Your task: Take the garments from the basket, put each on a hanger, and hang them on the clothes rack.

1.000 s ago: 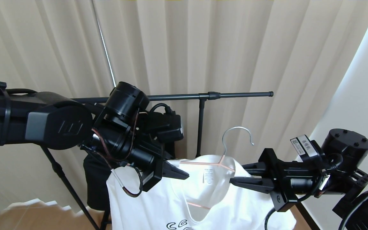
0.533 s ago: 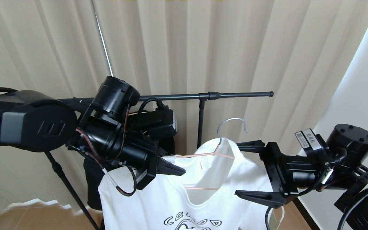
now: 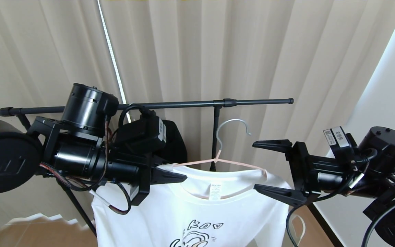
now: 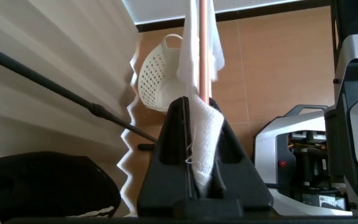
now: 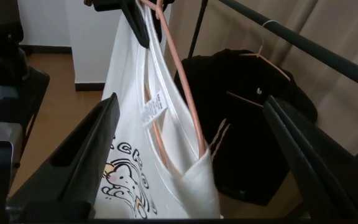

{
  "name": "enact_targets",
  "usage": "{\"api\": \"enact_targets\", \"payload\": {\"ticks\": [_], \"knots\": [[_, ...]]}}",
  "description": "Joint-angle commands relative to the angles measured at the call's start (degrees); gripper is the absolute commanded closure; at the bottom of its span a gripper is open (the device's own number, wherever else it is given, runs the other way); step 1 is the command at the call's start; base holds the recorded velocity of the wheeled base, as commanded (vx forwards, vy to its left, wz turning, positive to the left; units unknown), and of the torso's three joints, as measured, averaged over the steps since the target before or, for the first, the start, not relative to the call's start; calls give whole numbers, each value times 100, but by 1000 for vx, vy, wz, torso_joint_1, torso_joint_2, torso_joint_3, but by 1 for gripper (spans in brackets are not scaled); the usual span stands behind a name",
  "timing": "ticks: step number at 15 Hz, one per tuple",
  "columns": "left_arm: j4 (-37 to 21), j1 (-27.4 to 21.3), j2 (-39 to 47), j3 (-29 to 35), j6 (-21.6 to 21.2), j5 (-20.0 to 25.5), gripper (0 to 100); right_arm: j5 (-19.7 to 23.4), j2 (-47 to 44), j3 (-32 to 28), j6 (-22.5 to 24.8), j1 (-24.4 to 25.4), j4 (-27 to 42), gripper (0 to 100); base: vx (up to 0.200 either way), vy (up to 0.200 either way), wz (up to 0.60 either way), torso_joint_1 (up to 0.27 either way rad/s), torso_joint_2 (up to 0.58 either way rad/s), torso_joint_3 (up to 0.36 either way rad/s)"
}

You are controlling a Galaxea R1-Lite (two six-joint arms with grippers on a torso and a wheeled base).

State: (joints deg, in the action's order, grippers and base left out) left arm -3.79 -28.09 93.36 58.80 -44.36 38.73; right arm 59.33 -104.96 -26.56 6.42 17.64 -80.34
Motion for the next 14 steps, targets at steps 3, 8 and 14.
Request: {"api": "enact_targets", "payload": {"ticks": [3, 8, 14], "knots": [[28, 172, -388, -272, -2, -6, 100, -299, 20, -103, -1, -94, 9, 0, 0, 0, 0, 0, 0, 0], [63, 734, -837, -474, 33, -6, 100, -335, 37, -297, -1, -507, 27, 0, 0, 0, 0, 0, 0, 0], [212, 1156, -968, -518, 270, -6, 100, -1011, -165, -385, 272, -516, 27, 0, 0, 0, 0, 0, 0, 0]]}}
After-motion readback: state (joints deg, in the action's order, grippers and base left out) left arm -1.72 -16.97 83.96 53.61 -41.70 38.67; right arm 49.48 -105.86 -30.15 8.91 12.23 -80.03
